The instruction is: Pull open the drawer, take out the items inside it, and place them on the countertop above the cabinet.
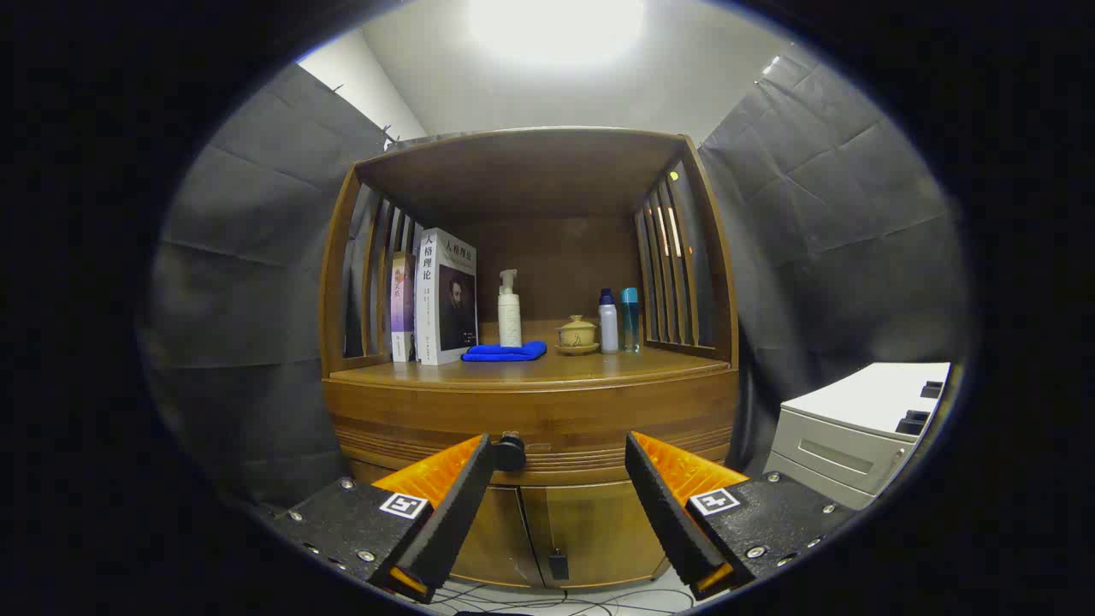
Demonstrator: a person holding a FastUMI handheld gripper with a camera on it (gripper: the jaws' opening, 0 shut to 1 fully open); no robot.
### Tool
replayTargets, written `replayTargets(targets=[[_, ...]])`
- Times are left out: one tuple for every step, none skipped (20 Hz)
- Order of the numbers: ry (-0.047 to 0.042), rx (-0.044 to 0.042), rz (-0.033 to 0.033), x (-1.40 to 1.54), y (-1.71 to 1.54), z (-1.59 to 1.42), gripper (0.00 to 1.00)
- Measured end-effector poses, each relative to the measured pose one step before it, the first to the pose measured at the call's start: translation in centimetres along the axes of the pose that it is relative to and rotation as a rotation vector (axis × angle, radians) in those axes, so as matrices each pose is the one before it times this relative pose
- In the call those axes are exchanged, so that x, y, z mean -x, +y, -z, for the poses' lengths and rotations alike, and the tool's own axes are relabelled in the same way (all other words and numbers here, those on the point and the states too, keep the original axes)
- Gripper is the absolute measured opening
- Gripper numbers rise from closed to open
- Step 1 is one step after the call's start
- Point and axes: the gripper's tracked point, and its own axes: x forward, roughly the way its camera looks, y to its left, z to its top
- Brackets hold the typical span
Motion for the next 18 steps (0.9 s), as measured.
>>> replayTargets(targets=[[0.00053, -0.00030, -0.00091, -0.018, -0.016, -0.028, 0.96], [0.00193, 0.00038, 0.00035, 0.003, -0.002, 0.126, 0.96], [0.00198, -0.00030, -0.00062, 0.071, -0.008, 0.065, 0.96], [0.00422, -0.00167, -0.00083, 0.013, 0.078, 0.175, 0.96], [0.00400, -0.00303, -0.00075, -0.017, 0.066, 0.105, 0.95], [0.00360, -0.00323, -0.00029, 0.010, 0.035, 0.150, 0.96], [0.00392, -0.00330, -0.00186, -0.014, 0.083, 0.043, 0.96], [0.00512, -0.00379, -0.00271, 0.037, 0.109, 0.185, 0.95], [0.00648, -0.00687, -0.00110, -0.105, 0.125, 0.134, 0.95], [0.00242, -0.01148, -0.00198, 0.005, 0.109, -0.045, 0.95], [-0.00024, -0.01147, -0.00107, 0.042, 0.036, 0.036, 0.96], [-0.00032, -0.00886, -0.00011, 0.070, -0.006, -0.009, 0.96], [-0.00324, -0.00546, -0.00138, -0.003, 0.006, -0.099, 0.95], [-0.00337, 0.00074, -0.00210, -0.062, 0.016, 0.066, 0.96], [-0.00041, 0.00629, -0.00115, -0.064, -0.029, 0.036, 0.96], [0.00315, 0.00510, 0.00199, -0.008, -0.019, 0.169, 0.96], [0.00668, -0.00199, 0.00007, 0.015, 0.040, 0.102, 0.96], [0.00423, -0.00505, -0.00135, 0.020, 0.013, 0.041, 0.96]])
